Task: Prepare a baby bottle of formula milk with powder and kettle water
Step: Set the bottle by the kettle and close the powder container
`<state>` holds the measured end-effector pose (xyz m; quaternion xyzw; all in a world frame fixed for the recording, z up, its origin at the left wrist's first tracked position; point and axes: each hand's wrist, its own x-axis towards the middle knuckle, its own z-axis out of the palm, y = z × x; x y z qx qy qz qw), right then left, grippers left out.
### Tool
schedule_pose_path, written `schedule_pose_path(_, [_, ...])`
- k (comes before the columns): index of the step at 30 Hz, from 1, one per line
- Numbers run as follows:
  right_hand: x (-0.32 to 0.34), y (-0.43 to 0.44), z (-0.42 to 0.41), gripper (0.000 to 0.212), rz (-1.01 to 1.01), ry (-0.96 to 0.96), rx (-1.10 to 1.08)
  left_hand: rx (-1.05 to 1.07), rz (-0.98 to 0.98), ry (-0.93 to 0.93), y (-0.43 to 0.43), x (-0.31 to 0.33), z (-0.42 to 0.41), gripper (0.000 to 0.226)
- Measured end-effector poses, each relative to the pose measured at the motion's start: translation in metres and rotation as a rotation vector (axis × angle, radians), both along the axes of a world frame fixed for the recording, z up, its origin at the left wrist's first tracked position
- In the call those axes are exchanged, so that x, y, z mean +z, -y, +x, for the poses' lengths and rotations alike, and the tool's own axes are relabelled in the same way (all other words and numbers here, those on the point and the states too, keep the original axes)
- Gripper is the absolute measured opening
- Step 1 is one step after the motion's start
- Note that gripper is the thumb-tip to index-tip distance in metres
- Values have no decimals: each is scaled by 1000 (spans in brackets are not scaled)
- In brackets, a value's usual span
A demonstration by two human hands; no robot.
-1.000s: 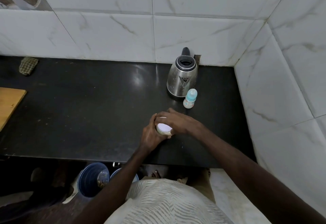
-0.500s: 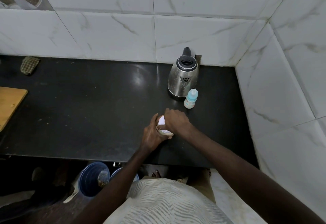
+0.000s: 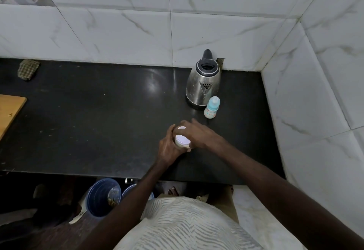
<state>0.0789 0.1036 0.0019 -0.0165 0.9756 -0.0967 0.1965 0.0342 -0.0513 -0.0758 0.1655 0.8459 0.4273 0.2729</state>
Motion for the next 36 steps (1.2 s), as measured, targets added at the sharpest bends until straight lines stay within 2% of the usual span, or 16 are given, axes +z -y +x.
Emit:
schedule_pose_path(3, [0, -12, 3, 71, -44, -62, 121, -4, 12, -19, 1, -2, 1, 112])
schedule_pose_path(5, [2, -16, 2, 70, -52, -133, 212, -5, 12, -25, 1, 0, 1, 99])
schedule_pose_path(8, [2, -19, -2, 75, -74, -172, 270, -23, 34, -62, 2, 3, 1, 89])
schedule_pose_path(13, [0, -19, -10, 78, -43, -35, 82, -18, 15, -31, 2, 2, 0, 114])
schedule_pose_path(17, [3, -13, -9, 77, -23, -5, -27, -8, 3, -5, 0, 8, 1, 111])
schedule_pose_path(24, [1, 5, -9, 76, 26, 10, -260, -24, 6, -13, 1, 8, 1, 119])
schedule_pose_path(28, [3, 11, -16, 76, 160, 0, -343, -23, 5, -19, 1, 7, 0, 119])
schedule_pose_path(31, [12, 1, -21, 68, 282, 69, -325, -29, 19, -20, 1, 8, 1, 115])
schedule_pose_path(33, [15, -3, -19, 59, 180, 91, -233, -20, 26, -13, 0, 9, 1, 112])
schedule_pose_path(36, [17, 0, -12, 60, 28, 106, -130, -2, 17, 3, -1, 10, 1, 118])
